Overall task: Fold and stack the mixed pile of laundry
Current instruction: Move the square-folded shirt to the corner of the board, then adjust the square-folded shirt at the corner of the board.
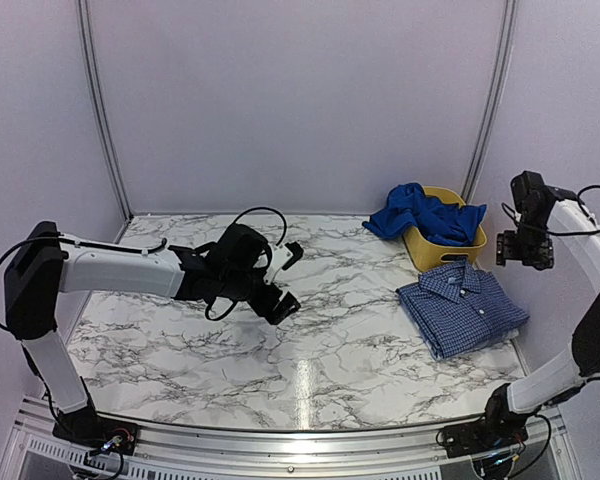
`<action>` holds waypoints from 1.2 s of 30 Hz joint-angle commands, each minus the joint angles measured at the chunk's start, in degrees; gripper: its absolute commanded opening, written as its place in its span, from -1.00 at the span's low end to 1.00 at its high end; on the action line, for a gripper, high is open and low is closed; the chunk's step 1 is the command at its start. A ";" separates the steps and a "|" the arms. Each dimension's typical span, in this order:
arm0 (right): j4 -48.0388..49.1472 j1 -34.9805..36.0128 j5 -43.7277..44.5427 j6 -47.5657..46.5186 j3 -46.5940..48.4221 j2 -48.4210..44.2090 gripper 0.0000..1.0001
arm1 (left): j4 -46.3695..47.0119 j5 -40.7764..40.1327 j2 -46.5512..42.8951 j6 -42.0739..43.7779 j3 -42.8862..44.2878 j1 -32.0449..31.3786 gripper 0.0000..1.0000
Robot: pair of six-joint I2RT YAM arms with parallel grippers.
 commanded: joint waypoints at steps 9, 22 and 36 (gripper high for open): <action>16.04 1.17 -44.89 4.63 -17.17 -5.88 0.35 | -0.28 2.55 -4.35 -20.70 1.31 6.89 0.98; 32.49 9.68 -51.32 13.20 -36.25 -2.14 0.13 | -3.12 -1.10 -12.10 -26.64 -5.00 10.74 0.98; 35.15 13.45 -56.47 16.09 -22.90 -1.24 0.19 | -5.75 5.02 -13.25 -32.47 -3.26 15.70 0.98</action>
